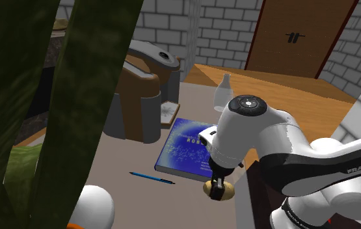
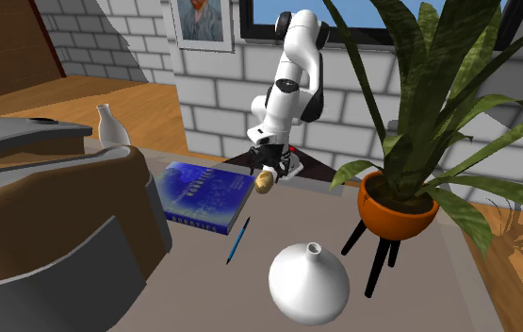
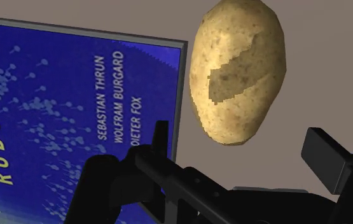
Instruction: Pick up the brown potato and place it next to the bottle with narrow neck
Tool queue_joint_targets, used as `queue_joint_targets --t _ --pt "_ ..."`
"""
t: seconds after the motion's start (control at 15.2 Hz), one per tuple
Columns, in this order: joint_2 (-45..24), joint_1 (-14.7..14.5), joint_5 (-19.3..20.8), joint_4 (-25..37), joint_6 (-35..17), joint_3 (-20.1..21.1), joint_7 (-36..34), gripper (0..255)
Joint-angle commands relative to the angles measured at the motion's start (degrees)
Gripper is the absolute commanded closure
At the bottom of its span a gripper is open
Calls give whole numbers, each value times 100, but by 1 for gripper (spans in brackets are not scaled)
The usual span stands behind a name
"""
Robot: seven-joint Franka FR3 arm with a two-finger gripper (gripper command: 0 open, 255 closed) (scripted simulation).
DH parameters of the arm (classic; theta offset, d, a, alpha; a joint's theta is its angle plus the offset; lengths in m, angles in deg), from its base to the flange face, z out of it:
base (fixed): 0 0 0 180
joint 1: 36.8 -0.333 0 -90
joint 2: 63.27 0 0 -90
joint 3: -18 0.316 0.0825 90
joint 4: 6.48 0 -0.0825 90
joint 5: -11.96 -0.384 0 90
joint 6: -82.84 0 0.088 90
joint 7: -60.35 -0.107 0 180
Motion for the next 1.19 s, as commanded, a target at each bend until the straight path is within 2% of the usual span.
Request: queue_joint_targets --t 0.0,0.33,0.86,0.92,1.12 --pt "-111 6 14 -71 -190 51 -16 0" --pt "-488 137 96 -294 -790 152 -88 0" --pt "-487 135 96 -294 -788 152 -88 0" --pt "-487 135 96 -294 -788 152 -88 255" --pt "-489 134 95 -294 -790 154 -92 255"
